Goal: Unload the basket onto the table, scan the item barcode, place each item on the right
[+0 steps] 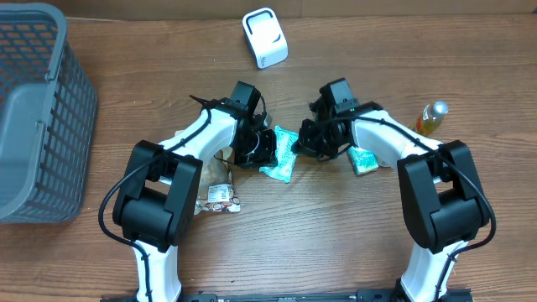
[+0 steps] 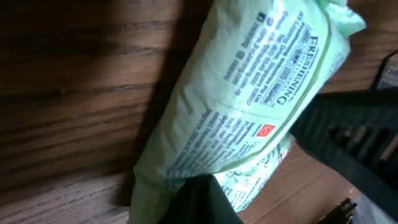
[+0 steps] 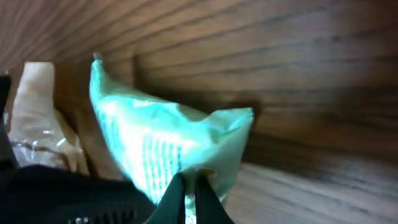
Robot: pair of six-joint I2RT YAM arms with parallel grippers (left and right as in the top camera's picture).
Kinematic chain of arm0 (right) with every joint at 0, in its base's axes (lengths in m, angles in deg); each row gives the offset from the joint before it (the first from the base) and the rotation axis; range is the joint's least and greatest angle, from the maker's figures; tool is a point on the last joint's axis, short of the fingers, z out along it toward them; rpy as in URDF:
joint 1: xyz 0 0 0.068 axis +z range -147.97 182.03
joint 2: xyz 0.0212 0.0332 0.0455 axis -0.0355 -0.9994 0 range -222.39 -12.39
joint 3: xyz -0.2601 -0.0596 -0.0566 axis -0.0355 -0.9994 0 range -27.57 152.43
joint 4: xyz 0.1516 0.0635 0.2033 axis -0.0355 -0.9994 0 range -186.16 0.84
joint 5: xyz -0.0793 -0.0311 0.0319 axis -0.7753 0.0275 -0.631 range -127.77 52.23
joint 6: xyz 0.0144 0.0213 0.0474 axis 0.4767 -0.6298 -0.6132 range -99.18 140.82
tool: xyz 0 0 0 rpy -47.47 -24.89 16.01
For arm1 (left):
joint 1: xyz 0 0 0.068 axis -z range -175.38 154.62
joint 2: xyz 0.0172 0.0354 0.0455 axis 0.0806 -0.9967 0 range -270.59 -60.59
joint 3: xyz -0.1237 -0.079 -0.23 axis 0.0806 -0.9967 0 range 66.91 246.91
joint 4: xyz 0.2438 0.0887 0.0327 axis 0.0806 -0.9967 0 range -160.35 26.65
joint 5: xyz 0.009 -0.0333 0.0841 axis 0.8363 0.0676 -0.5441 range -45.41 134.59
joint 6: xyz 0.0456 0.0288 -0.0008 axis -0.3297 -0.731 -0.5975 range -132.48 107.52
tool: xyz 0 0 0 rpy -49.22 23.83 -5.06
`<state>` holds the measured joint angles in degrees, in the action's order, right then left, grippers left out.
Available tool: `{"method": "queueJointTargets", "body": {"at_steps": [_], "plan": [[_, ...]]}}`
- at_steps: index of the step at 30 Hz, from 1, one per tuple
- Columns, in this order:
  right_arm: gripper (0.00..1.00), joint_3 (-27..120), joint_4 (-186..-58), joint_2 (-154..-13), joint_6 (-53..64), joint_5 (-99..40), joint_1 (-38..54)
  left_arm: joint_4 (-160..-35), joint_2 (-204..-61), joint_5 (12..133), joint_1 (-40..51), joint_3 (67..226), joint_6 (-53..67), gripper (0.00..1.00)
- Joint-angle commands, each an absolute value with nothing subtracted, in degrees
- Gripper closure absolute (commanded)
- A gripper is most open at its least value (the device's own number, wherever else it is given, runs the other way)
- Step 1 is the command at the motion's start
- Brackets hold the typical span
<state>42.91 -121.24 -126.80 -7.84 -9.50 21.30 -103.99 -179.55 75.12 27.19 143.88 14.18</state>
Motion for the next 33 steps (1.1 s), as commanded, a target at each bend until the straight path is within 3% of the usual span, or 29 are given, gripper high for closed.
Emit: {"method": "queueJointTargets", "body": {"at_steps": [1, 5, 23, 33], "plan": [[0.96, 39.89, -118.70, -127.61, -12.76, -14.51, 21.56, -103.51, -184.88, 70.15, 27.71, 142.30, 13.68, 0.96], [0.96, 39.13, -119.51, -127.61, -18.07, -21.76, 21.56, -104.30, -184.62, 70.13, 27.54, 142.43, 13.24, 0.96], [0.96, 39.13, -119.66, -127.61, -18.16, -21.87, 21.56, -114.94, -180.23, 65.28, 19.93, 142.94, 6.81, 0.96], [0.96, 43.23, -126.04, -120.83, -10.73, -11.47, 21.74, -109.02, -167.92, 73.35, 19.98, 142.94, 6.81, 0.96]]}}
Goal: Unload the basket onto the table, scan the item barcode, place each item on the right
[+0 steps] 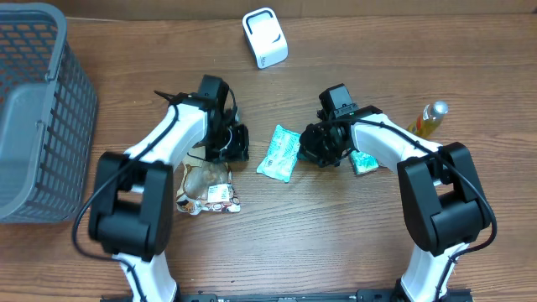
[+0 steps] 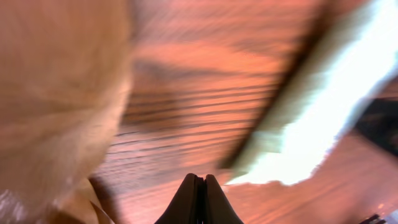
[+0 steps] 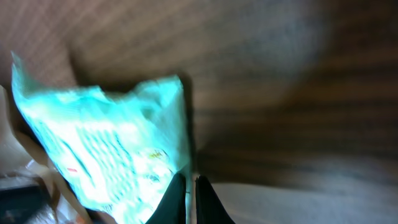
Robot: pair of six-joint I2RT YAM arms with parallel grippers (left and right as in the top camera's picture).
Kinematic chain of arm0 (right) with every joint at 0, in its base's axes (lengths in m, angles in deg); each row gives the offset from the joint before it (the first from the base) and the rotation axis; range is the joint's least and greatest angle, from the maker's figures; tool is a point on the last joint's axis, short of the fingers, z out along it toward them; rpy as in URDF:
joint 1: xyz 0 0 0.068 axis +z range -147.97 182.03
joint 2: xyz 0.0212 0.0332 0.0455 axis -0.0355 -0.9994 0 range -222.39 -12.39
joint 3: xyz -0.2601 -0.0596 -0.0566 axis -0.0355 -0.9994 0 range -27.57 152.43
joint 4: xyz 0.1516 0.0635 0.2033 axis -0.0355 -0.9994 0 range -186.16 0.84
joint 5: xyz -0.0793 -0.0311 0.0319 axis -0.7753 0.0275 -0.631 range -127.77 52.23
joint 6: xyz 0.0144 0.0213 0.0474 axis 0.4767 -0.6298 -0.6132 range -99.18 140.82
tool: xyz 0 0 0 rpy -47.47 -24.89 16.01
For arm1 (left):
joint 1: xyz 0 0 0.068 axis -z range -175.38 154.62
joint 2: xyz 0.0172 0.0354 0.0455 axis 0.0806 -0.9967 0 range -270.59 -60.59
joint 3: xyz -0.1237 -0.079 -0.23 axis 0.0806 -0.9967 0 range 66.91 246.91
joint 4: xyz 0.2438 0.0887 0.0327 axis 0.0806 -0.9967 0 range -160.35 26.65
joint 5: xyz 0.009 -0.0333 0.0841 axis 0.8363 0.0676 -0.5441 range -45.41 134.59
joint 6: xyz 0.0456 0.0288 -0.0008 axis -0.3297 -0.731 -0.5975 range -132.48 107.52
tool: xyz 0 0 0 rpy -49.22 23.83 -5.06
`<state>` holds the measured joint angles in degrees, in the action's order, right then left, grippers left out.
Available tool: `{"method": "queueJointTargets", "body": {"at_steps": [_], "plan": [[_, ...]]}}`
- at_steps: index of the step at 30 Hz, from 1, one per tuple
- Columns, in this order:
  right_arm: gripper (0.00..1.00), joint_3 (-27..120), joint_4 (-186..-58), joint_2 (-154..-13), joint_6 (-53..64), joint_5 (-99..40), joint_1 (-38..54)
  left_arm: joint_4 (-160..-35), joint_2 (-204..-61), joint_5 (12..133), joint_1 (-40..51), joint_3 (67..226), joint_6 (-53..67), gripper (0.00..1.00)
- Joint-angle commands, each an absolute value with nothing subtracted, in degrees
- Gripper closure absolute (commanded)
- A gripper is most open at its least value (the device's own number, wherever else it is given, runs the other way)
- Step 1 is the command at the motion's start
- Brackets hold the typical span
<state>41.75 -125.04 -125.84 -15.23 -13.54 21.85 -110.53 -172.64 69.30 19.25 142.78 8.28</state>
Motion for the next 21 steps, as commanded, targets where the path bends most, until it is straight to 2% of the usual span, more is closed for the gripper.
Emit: {"method": "queueJointTargets", "body": {"at_steps": [1, 13, 21], "plan": [[0.96, 43.23, -126.42, -119.37, -9.98, -11.01, 21.89, -108.08, -167.81, 75.47, 20.08, 142.94, 6.81, 0.96], [0.96, 40.28, -127.38, -115.41, -9.13, -8.50, 22.33, -98.46, -173.25, 82.28, 21.51, 142.94, 6.86, 0.96], [0.96, 33.95, -117.30, -115.41, -9.13, -8.08, 25.83, -91.86, -176.75, 83.25, 23.49, 142.94, 7.45, 0.96]]}}
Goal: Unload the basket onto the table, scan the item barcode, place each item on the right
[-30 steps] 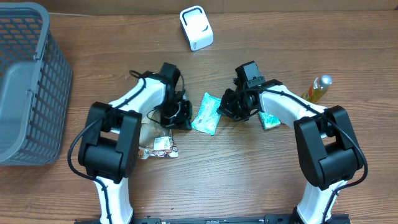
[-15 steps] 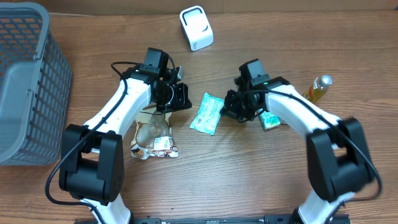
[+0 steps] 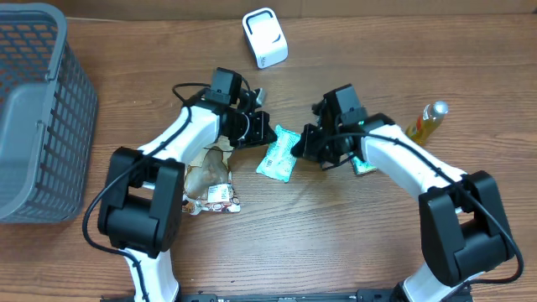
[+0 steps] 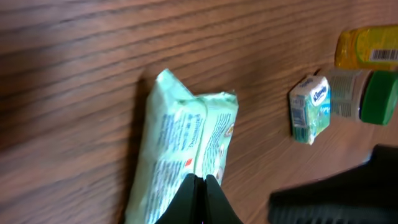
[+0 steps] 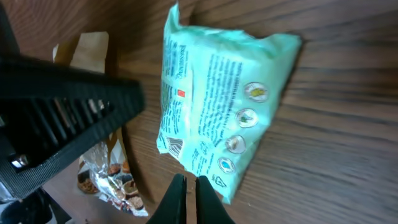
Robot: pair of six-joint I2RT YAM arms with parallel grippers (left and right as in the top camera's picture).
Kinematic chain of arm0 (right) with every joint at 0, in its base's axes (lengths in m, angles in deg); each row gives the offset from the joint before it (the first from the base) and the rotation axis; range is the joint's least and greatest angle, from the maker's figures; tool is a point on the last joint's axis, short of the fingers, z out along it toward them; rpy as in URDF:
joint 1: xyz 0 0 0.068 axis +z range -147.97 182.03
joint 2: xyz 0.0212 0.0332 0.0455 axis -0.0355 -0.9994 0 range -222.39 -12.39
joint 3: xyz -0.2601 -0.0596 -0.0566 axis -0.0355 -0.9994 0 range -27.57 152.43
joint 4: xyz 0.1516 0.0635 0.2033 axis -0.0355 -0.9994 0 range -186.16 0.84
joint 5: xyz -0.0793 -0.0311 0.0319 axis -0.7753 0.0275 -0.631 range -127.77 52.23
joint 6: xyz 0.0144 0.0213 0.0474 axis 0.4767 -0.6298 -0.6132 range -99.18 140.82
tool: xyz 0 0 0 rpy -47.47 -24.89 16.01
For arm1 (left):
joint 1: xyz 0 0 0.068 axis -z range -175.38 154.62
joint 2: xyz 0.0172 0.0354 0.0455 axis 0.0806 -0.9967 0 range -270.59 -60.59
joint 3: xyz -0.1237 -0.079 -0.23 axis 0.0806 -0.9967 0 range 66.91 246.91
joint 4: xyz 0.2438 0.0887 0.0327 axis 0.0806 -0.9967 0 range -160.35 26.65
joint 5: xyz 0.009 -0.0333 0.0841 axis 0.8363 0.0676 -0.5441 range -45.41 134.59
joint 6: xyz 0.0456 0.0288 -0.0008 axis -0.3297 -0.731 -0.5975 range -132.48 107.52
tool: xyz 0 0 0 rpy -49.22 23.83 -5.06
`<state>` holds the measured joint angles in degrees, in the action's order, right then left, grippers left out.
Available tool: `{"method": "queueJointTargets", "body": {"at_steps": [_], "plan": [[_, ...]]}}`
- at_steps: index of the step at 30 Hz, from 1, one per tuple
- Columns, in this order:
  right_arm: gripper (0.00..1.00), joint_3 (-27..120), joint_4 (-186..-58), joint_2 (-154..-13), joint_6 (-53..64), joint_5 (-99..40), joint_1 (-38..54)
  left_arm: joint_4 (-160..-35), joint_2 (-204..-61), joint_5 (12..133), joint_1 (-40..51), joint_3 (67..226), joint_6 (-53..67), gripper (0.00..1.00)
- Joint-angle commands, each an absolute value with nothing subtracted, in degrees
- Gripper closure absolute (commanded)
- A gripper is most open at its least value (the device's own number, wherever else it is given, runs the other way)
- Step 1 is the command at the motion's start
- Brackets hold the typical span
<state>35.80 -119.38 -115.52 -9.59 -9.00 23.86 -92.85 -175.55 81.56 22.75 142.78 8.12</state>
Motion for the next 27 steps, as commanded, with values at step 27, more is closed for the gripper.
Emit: {"method": "queueJointTargets", "body": {"at_steps": [27], "plan": [[0.96, 31.93, -111.82, -120.00, -12.39, -12.19, 29.08, -91.08, -176.99, 79.97, 24.17, 142.92, 8.32, 0.96]]}}
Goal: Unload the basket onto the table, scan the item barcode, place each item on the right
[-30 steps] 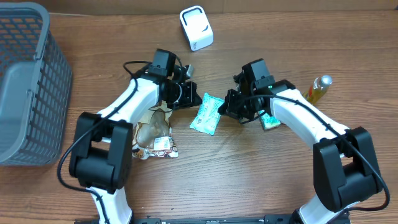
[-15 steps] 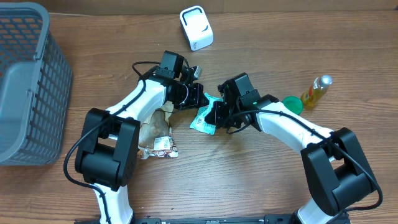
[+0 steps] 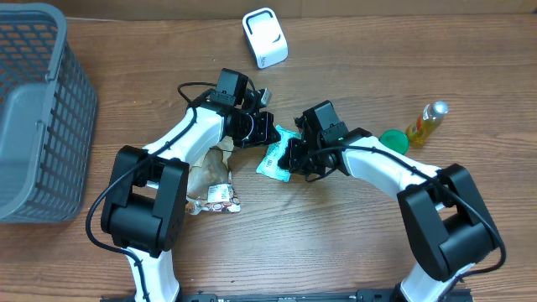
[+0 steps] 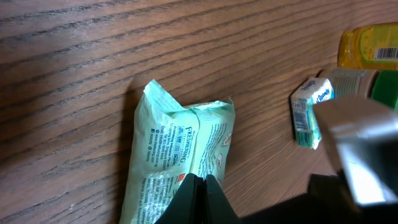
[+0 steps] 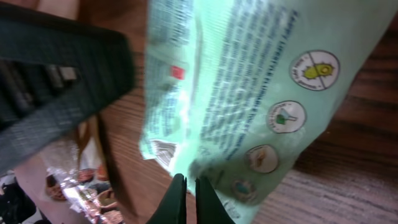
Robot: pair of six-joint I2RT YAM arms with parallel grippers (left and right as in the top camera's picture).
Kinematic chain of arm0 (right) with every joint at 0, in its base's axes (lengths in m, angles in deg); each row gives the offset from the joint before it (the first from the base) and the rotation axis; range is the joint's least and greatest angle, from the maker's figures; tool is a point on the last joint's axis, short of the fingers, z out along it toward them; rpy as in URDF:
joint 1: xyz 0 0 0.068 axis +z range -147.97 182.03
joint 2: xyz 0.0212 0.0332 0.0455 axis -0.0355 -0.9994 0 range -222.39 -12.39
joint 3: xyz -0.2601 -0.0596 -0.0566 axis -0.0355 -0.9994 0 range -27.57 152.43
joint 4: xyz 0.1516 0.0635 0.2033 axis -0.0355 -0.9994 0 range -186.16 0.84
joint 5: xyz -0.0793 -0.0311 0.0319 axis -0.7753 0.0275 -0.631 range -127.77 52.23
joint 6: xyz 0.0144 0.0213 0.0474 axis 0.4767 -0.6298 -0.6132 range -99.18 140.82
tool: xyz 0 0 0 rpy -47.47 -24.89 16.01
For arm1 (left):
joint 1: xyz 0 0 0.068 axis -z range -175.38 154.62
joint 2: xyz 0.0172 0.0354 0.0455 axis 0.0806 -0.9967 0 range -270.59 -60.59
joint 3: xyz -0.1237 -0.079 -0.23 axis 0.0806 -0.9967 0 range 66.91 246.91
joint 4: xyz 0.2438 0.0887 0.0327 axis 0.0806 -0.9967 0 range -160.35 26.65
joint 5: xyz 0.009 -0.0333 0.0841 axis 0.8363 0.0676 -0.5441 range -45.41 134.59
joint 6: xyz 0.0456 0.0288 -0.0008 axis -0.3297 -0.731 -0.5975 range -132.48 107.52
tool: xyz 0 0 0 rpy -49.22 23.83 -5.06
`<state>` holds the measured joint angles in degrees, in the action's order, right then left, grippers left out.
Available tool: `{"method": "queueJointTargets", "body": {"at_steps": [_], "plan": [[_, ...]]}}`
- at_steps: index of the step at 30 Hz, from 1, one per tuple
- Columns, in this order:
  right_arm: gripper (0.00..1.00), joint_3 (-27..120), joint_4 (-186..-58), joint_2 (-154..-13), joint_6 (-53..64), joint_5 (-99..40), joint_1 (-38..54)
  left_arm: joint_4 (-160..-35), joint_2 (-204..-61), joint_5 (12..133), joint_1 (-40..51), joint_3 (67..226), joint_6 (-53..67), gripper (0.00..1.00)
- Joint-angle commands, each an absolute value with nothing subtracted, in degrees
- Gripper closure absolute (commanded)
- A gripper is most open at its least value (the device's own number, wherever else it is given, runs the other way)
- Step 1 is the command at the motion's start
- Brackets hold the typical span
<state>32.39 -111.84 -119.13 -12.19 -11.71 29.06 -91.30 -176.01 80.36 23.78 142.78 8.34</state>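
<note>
A pale green wipes pack lies flat on the wooden table between my two arms, printed side up. My left gripper is shut, its tips over the pack's far end; nothing is clamped between them. My right gripper is shut too, low over the pack's right edge. The right wrist view is filled by the pack, just beyond the tips. The white scanner stands at the back of the table. No barcode can be made out on the pack.
A grey basket stands at the left edge. Crumpled snack bags lie under my left arm. Right of the pack are a small tissue pack, a green cap and a yellow bottle.
My right gripper has moved left and down, from beside the pack to right over its edge. The left gripper has barely shifted. The pack lies where it was.
First both shut grippers pressed in at the pack's two sides. Then the left one was away over the snack bags and the pack lay free. Later the left gripper stood at the pack's far end with the right one drawn back; now both are close over it.
</note>
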Motion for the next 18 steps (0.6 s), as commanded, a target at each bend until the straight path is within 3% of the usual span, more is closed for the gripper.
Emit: {"method": "queueJointTargets", "body": {"at_steps": [1, 18], "plan": [[0.96, 31.93, -111.97, -120.00, -12.39, -12.19, 29.08, -91.06, -177.10, 79.95, 24.17, 142.92, 8.32, 0.96], [0.96, 31.89, -113.24, -120.00, -12.39, -12.28, 29.08, -90.05, -177.52, 74.02, 24.22, 142.92, 8.32, 0.96]]}}
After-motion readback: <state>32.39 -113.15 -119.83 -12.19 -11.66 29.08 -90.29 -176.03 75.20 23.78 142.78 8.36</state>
